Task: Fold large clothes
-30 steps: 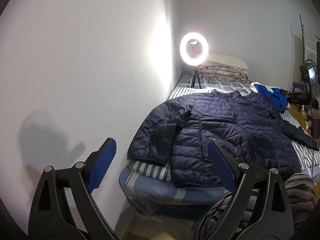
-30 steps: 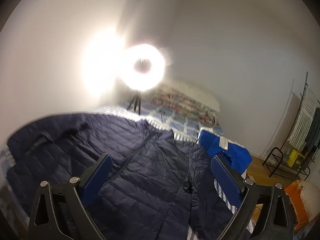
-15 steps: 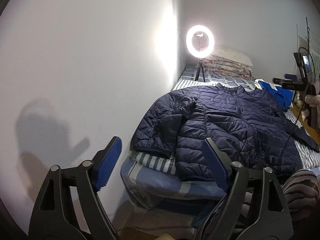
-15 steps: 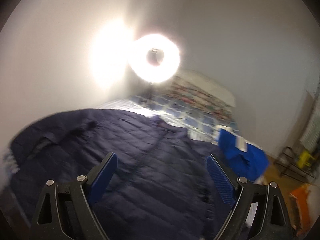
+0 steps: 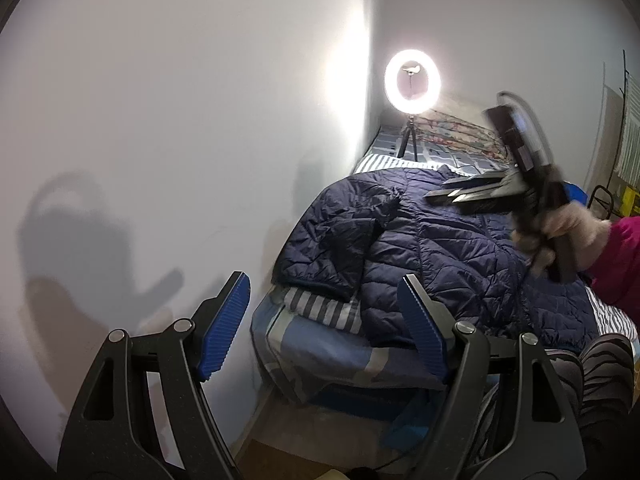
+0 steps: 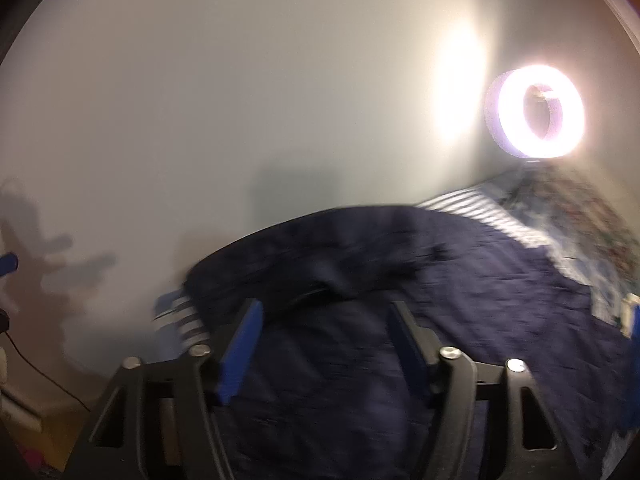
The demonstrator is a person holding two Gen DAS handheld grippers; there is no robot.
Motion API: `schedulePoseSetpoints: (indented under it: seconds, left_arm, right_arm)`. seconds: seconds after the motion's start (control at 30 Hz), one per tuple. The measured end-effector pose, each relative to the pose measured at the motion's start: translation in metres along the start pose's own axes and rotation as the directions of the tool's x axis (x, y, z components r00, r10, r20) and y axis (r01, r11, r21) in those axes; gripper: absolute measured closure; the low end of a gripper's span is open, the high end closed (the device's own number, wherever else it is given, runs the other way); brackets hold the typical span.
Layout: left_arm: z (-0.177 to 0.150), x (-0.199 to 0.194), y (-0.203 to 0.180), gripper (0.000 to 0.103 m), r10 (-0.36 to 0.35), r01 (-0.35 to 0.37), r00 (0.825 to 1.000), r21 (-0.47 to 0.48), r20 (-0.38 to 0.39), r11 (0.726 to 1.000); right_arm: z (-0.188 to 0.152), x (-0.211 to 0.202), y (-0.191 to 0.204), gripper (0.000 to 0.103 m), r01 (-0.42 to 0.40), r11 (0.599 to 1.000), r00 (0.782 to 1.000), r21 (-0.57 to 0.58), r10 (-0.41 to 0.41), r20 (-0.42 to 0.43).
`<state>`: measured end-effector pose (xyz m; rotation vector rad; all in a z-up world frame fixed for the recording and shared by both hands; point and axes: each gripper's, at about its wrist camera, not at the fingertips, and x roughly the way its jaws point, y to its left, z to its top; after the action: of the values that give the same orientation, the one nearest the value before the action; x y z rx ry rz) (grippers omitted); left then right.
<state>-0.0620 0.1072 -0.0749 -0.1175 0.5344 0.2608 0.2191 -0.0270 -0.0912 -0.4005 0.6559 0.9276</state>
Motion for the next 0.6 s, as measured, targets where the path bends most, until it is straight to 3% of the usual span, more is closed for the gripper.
schedulePoseSetpoints:
  seconds: [0.07, 0.27, 0.6]
  left_arm:
    - [-0.002, 0.001, 0.004, 0.024, 0.003, -0.003, 1.0, -0.01, -0.009, 1.0]
    - [-0.006, -0.001, 0.011, 0.025, 0.015, -0.016, 1.0, -0.025, -0.025, 1.0]
    - [-0.011, 0.011, 0.025, 0.025, 0.036, -0.041, 0.997, -0.059, -0.073, 0.997]
  right_arm:
    - [0.0, 0.022, 0.018, 0.052, -0.05, 0.998, 0.998, -0.025, 0.049, -0.035]
    - [-0.008, 0.095, 0.067, 0.052, -0.212, 0.977, 0.968, -0.041, 0.204, -0.145]
    - [-0.023, 0.174, 0.109, 0.053, -0.272, 0.953, 0.936, -0.13, 0.231, -0.266]
